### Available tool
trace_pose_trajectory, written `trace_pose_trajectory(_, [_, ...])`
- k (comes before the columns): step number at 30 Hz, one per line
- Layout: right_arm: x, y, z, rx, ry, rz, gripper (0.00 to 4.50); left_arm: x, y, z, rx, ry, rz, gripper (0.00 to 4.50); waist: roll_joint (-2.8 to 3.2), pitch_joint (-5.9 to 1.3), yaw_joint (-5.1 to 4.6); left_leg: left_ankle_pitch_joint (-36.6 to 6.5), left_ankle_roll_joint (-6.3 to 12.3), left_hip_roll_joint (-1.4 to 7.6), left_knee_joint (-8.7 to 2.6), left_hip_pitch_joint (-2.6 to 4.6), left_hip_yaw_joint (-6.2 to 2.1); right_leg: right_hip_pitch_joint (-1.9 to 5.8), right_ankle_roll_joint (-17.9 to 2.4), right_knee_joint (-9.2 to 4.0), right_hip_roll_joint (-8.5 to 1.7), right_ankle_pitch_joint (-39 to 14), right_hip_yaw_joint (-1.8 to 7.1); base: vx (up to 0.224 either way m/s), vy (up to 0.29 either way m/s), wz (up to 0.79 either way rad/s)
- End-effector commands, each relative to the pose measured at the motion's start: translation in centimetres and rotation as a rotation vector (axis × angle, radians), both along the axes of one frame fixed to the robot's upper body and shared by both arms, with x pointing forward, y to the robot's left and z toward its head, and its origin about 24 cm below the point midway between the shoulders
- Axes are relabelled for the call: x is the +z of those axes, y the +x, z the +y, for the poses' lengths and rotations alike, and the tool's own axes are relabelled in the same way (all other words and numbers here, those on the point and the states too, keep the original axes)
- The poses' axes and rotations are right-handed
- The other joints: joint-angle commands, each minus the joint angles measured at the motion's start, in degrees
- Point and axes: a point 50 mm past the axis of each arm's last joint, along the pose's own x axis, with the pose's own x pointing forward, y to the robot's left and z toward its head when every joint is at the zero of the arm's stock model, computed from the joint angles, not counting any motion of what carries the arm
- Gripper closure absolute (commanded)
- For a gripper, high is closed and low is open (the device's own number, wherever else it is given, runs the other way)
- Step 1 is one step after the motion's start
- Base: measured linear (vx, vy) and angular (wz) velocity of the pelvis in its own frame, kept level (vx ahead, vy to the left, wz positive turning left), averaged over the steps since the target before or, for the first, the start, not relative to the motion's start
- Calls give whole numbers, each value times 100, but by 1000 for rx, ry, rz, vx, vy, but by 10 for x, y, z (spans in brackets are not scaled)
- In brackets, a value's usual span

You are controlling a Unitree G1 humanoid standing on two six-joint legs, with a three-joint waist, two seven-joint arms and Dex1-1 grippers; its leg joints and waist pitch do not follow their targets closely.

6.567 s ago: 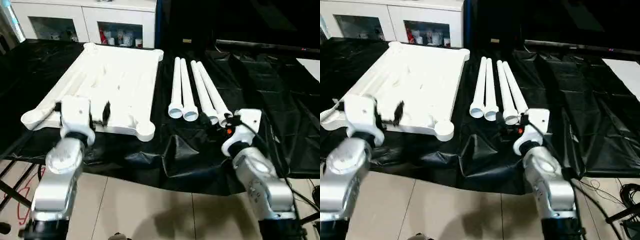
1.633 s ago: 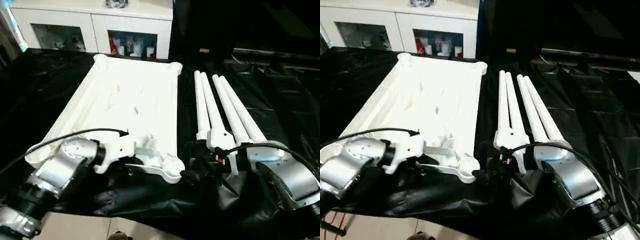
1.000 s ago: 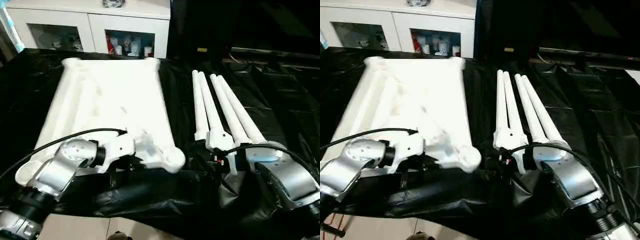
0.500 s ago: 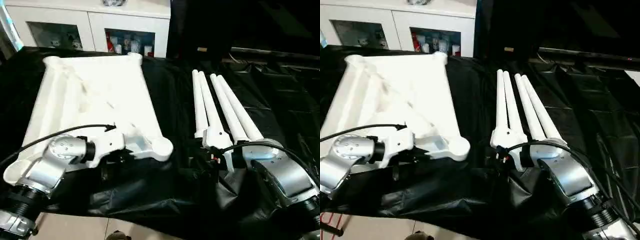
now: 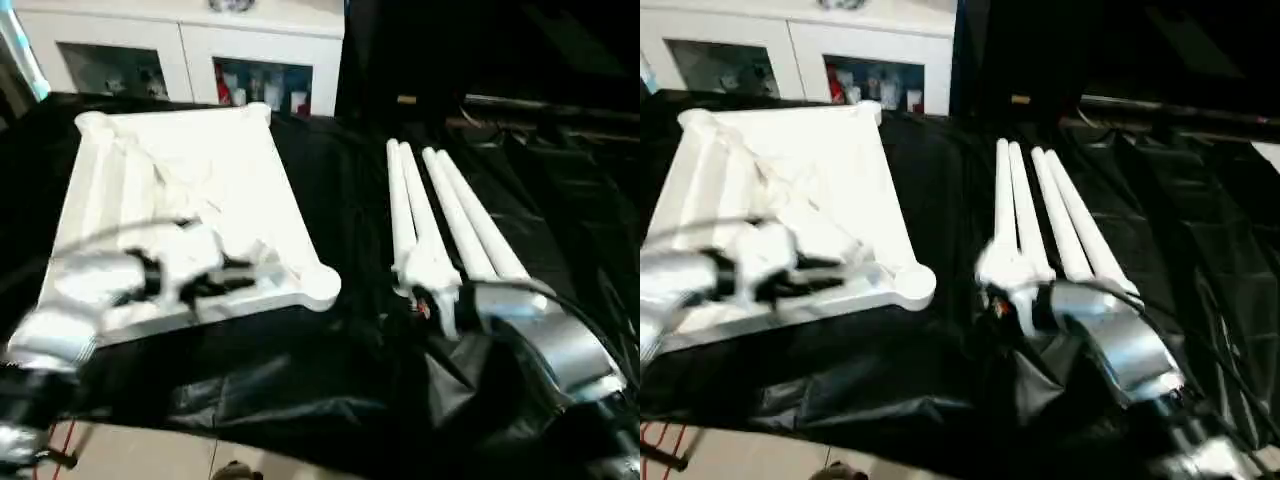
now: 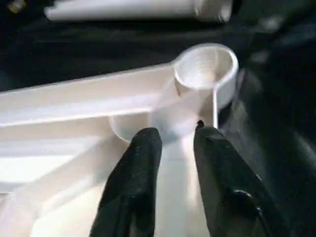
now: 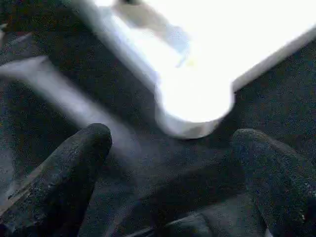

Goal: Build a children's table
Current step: Move to table, then pick table leg

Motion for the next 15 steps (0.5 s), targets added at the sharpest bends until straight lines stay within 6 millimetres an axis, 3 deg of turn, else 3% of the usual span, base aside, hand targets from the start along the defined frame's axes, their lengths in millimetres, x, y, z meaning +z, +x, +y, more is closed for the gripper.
trace_pose_trajectory(1, [16,20,2,-175,52,-34,0,12,-2,-3,-3,-45,-40,283,90,-362,12,-1152,-295,234,-439,184,-76,152,-1393,-373,-385,-33,163,0,0,0])
trace_pose_trajectory(2, [18,26,5,-233,91,-17,0,14,-2,-4,3,-54,-51,278,114,-351,-8,-1229,-355,224,-448,180,-74,136,-1402,-377,-394,-204,175,0,0,0])
trace_pose_trajectory(3, [19,36,6,-329,124,25,0,16,-2,-6,6,-67,-67,269,89,-351,11,-1324,-421,243,-454,212,-64,120,-1330,-399,-382,-316,173,0,0,0])
trace_pose_trajectory(4, [19,37,6,-340,127,30,0,16,-2,-7,6,-68,-69,256,107,-348,2,-1294,-443,236,-452,209,-62,114,-1330,-381,-381,-278,185,0,0,0])
trace_pose_trajectory(5, [19,55,7,-507,127,99,0,18,-2,-14,3,-105,-75,243,117,-363,13,-1213,-496,234,-453,236,-55,96,-1319,-373,-375,-203,182,0,0,0])
trace_pose_trajectory(8, [20,68,7,-607,111,109,0,17,-4,-21,-13,-116,-60,212,144,-366,39,-1167,-697,221,-454,234,-40,90,-1238,-360,-354,-38,169,0,0,0])
trace_pose_trajectory(10, [22,77,5,-679,106,118,0,17,-4,-26,-26,-121,-50,195,98,-383,46,-1036,-712,210,-456,212,-41,128,-1140,-342,-358,163,166,0,0,0])
trace_pose_trajectory(15, [21,90,-4,-819,42,140,0,21,-6,-38,-49,-161,-42,163,64,-383,34,-790,-666,189,-439,167,-24,175,-1045,-337,-348,416,171,0,0,0])
